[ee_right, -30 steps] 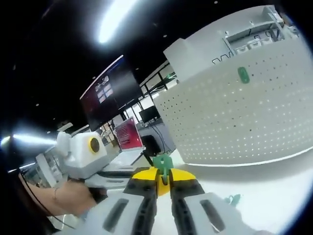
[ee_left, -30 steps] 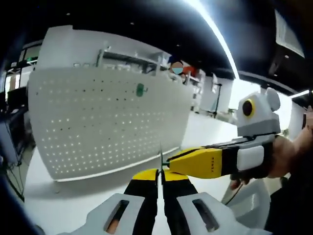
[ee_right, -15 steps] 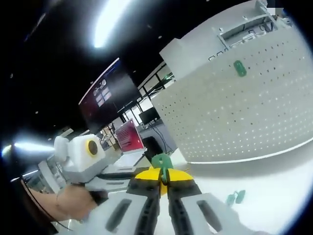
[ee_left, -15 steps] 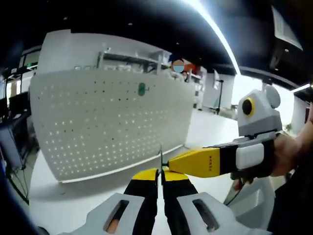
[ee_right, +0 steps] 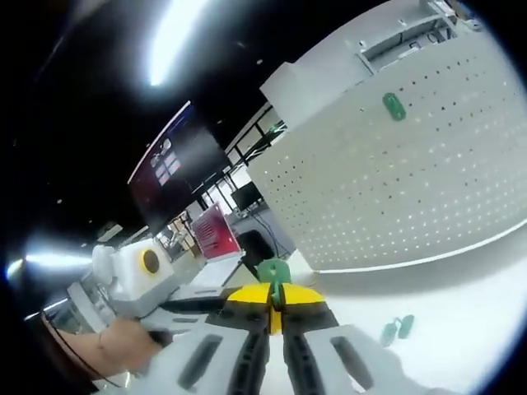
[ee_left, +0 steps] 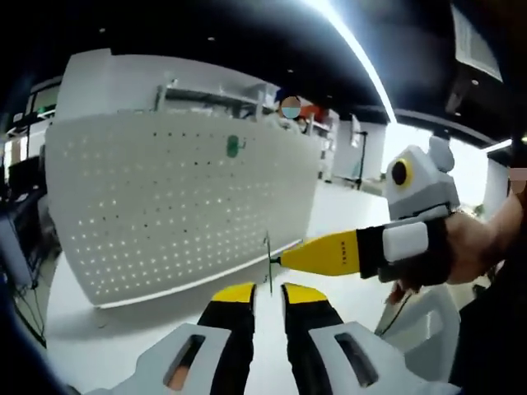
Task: Insert the hook assembly into the mounting plate slot until the hook locks in place.
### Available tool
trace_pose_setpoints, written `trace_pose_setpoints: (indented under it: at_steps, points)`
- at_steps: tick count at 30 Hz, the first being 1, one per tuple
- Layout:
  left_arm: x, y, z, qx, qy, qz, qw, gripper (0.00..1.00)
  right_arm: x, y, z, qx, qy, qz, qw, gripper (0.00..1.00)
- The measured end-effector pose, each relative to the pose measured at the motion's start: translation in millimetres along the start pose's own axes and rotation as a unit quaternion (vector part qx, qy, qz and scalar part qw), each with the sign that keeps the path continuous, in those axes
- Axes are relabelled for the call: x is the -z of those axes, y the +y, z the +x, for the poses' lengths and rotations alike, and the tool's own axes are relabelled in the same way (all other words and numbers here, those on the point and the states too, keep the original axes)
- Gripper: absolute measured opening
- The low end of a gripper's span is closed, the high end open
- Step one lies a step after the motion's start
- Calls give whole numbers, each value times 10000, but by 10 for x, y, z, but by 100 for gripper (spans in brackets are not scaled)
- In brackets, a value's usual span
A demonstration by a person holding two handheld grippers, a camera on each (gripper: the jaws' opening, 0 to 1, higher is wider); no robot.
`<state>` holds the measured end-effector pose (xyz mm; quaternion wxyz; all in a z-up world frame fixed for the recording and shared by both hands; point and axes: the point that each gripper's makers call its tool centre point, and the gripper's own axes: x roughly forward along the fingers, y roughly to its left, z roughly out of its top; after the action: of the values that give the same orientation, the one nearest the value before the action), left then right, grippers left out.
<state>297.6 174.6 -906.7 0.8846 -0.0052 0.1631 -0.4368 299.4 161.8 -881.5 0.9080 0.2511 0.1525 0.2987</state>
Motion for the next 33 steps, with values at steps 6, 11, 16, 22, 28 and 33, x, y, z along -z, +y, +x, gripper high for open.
trace_pose_setpoints:
  at_steps: [6,11,16,22,28,33]
  points:
    - [-27,31,-26,-75,-121,-112,9998,52,-196,-123,-20,155,-189,-212,9995,0]
    - [-57,78,-34,-198,-209,-165,9994,75,-316,-211,-25,294,-311,-461,9980,0]
    - [-74,79,-43,-214,-300,-205,9991,83,-432,-251,-20,400,-471,-851,9945,0]
    - [-63,49,-44,-256,-369,-279,9986,90,-487,-360,-8,690,-581,-1120,9896,0]
    - [-58,52,-48,-264,-373,-304,9985,95,-634,-489,17,918,-770,-1357,9835,0]
    - [-71,47,-48,-256,-394,-312,9984,97,-843,-683,31,1180,-986,-1461,9772,0]
